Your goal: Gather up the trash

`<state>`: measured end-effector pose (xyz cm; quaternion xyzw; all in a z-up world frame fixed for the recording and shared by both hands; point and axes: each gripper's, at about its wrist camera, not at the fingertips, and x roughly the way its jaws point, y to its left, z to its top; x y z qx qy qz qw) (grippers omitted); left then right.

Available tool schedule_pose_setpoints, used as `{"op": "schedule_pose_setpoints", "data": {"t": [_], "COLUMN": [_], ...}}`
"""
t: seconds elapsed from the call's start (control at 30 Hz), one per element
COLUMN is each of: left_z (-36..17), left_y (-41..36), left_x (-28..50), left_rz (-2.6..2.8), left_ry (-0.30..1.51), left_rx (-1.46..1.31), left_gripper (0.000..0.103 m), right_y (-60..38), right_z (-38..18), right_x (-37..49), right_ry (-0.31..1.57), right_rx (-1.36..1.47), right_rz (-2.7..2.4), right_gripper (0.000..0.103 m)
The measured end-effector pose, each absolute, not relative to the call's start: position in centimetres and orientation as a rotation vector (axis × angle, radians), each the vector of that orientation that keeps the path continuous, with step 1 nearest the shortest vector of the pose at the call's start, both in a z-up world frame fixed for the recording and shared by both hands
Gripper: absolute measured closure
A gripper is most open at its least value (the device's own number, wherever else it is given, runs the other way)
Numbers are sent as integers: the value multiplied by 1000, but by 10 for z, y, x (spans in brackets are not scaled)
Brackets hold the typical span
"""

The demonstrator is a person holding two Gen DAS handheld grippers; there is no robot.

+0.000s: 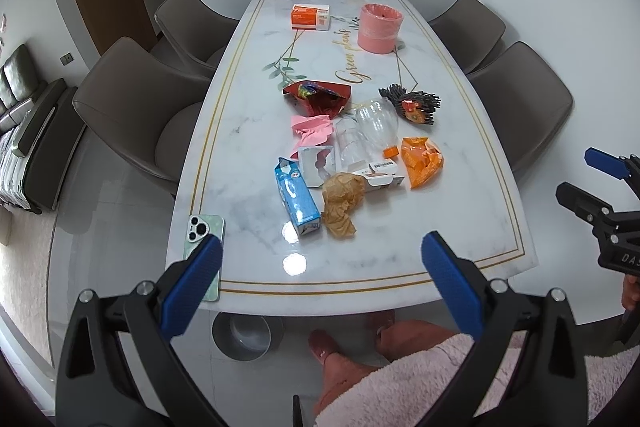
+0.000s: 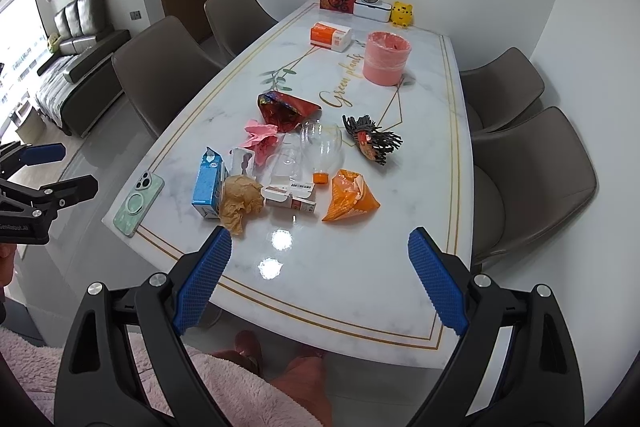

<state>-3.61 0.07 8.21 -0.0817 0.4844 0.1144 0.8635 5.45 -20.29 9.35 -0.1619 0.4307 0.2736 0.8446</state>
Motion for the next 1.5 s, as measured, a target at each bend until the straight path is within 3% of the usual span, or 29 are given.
{"op": "schedule_pose_setpoints", "data": {"t": [1.5], "left_z": [85], "left_y": [-5], "left_x": [-38], "left_rz": [238], "left_ry": [1025], "left_rx": [-183], "left_gripper": [4], "right_y": [-203], "right_z": [95], "right_x": [50], "right_ry": [910], "right_rx": [-335], "right_rz": [588], "right_gripper": [16]}}
